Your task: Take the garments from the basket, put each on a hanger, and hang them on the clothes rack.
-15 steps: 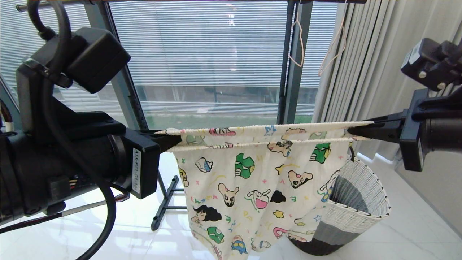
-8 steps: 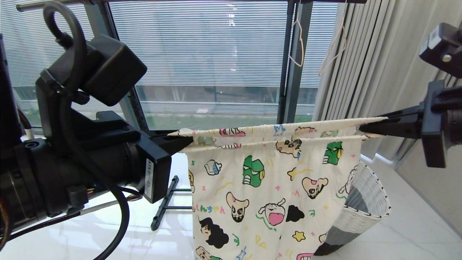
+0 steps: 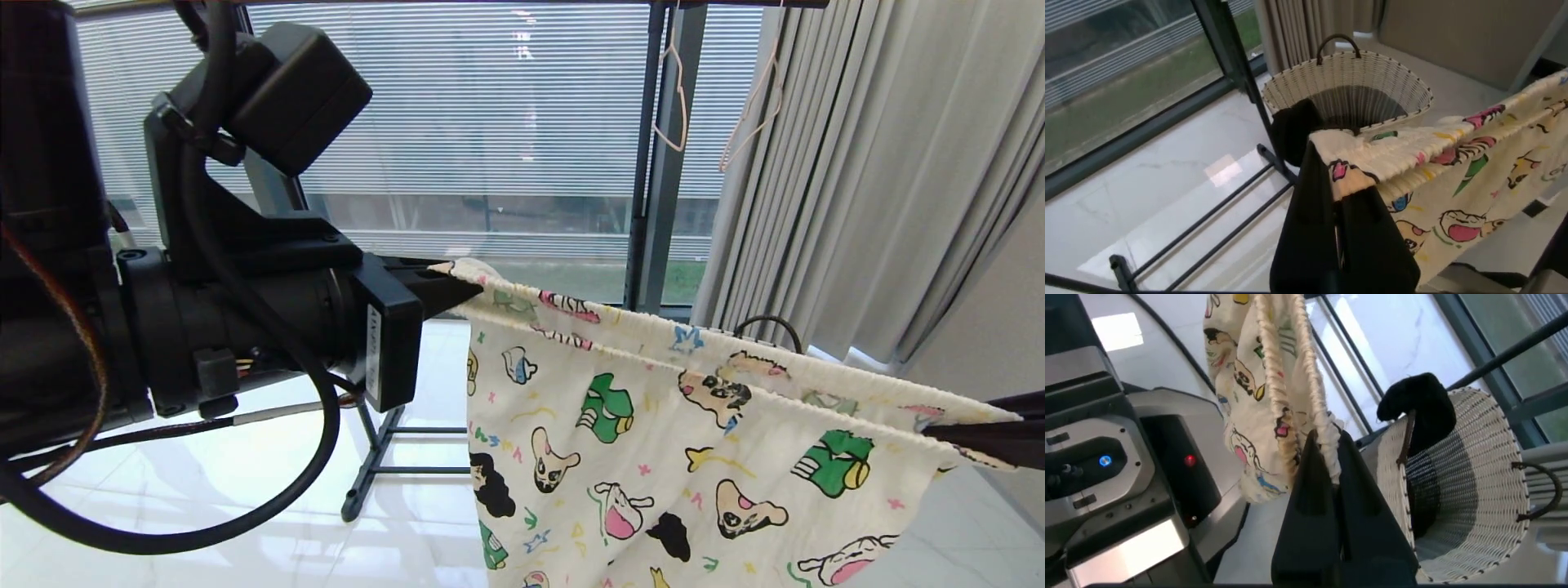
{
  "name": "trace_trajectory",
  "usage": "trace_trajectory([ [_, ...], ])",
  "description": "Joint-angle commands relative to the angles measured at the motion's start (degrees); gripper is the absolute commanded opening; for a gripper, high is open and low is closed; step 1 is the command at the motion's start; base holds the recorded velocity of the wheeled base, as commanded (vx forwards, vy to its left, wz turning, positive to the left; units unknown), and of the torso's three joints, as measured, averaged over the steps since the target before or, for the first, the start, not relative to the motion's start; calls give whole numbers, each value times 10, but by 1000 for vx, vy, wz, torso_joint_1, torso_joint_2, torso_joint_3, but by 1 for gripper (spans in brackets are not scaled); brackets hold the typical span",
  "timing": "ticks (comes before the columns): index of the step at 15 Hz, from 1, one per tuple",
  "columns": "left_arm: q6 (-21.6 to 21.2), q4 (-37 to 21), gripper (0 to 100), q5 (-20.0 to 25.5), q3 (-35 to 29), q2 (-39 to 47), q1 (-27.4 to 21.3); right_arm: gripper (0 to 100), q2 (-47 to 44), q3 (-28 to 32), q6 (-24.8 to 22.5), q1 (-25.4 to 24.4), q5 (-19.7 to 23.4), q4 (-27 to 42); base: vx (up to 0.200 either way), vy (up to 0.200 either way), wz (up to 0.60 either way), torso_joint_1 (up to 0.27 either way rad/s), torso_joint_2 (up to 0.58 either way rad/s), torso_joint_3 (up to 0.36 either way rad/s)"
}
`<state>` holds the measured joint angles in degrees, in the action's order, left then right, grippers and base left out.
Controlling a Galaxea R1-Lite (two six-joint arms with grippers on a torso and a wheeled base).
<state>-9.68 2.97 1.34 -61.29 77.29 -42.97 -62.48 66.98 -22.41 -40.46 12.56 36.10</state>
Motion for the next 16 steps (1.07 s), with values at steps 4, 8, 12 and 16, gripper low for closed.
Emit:
trace_trajectory([
  [4, 41, -1, 0, -13, 8, -4, -13, 0, -14, 3, 3, 15, -1, -20, 0, 0, 0, 0, 0, 0],
  [8, 193, -94, 0, -151, 17, -25, -141, 0, -106, 94, 3, 34, 1, -67, 0, 0, 0, 0, 0, 0],
  [12, 209, -161, 0, -167, 16, -24, -164, 0, -149, 152, 3, 36, 1, -67, 0, 0, 0, 0, 0, 0],
  [16, 209, -168, 0, -167, 17, -26, -171, 0, -147, 150, 3, 36, 1, -67, 0, 0, 0, 0, 0, 0],
])
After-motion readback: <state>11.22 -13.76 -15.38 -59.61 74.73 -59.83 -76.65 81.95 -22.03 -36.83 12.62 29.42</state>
